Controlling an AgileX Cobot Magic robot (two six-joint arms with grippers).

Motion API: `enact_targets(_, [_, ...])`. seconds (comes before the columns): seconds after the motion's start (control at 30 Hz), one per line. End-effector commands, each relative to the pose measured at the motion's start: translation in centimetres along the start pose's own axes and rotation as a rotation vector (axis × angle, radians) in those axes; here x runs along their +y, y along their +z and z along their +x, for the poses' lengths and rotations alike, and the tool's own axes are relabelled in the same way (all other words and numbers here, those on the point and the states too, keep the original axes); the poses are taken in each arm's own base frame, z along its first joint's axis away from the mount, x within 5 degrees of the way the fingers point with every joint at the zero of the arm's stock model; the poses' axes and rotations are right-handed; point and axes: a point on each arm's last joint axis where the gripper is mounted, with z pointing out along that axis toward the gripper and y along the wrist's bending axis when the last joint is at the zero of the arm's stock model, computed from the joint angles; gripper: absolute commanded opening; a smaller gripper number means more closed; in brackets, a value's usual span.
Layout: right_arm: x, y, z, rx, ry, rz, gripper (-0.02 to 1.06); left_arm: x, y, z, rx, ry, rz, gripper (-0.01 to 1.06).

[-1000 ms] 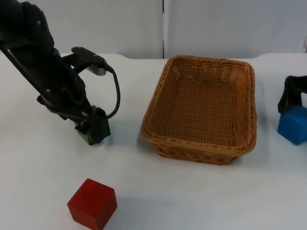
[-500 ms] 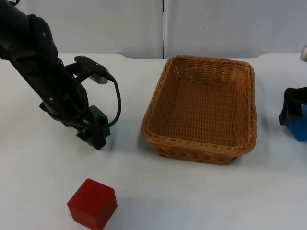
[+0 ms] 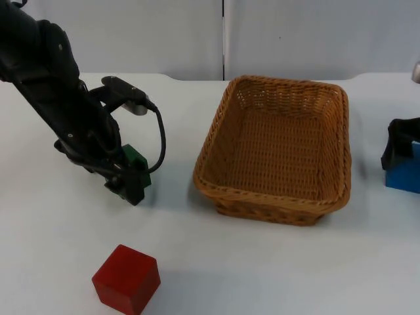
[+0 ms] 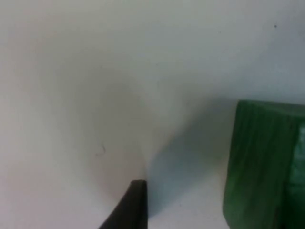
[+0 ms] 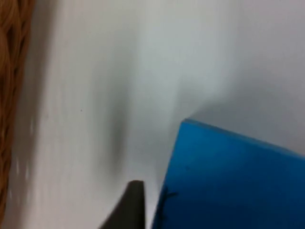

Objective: Pick up one cube with each hand and place exactly two cubes into the same basket, leaving the remaining cube outside.

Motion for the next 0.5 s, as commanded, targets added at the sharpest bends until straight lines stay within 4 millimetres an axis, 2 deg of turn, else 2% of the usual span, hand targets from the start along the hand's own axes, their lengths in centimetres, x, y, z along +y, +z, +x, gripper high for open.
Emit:
enact_targets(0.0, [-0.1, -0.1, 0.1, 0.003, -0.002, 0.0, 0.7, -0.2, 0.5, 0.1, 0.009, -0.005, 0.012, 0.96])
enact_targets(0.03, [-0.1, -0.1, 0.1, 0.003, -0.002, 0.0, 0.7, -0.2, 0.5, 0.1, 0.009, -0.005, 0.012, 0.96])
enact_targets(0.07, [-0.1, -0.1, 0.1, 0.003, -0.002, 0.0, 0.56, -0.2, 0.5, 0.1, 0.009, -0.005, 0.012, 0.88])
enact_targets(0.1, [-0.1, -0.1, 0.1, 0.003, -0.002, 0.0, 0.49, -0.2, 0.5, 0.1, 0.009, -0.005, 0.012, 0.83])
enact_targets(0.13, [-0.1, -0.1, 0.1, 0.001, -0.002, 0.0, 0.31, -0.2, 0.5, 0.1, 0.009, -0.005, 0.012, 0.7])
enact_targets(0.2, [-0.1, -0.1, 0.0, -0.004, -0.002, 0.0, 0.04, -0.2, 0.3, 0.0, 0.007, -0.009, 0.011, 0.46])
enact_targets(0.23, [-0.1, -0.1, 0.0, -0.004, -0.002, 0.0, 0.04, -0.2, 0.3, 0.0, 0.007, -0.009, 0.011, 0.46])
enact_targets(0.27, [-0.1, -0.1, 0.0, -0.006, -0.002, 0.0, 0.0, -0.2, 0.2, 0.0, 0.005, -0.008, 0.011, 0.35])
enact_targets(0.37, [-0.1, -0.1, 0.0, -0.003, -0.015, 0.0, 0.0, -0.3, -0.3, 0.0, 0.009, -0.005, 0.015, -0.01])
enact_targets(0.47, [-0.1, -0.3, 0.1, 0.006, -0.022, -0.002, 0.0, -0.3, -0.9, -0.2, 0.008, -0.006, 0.011, 0.0])
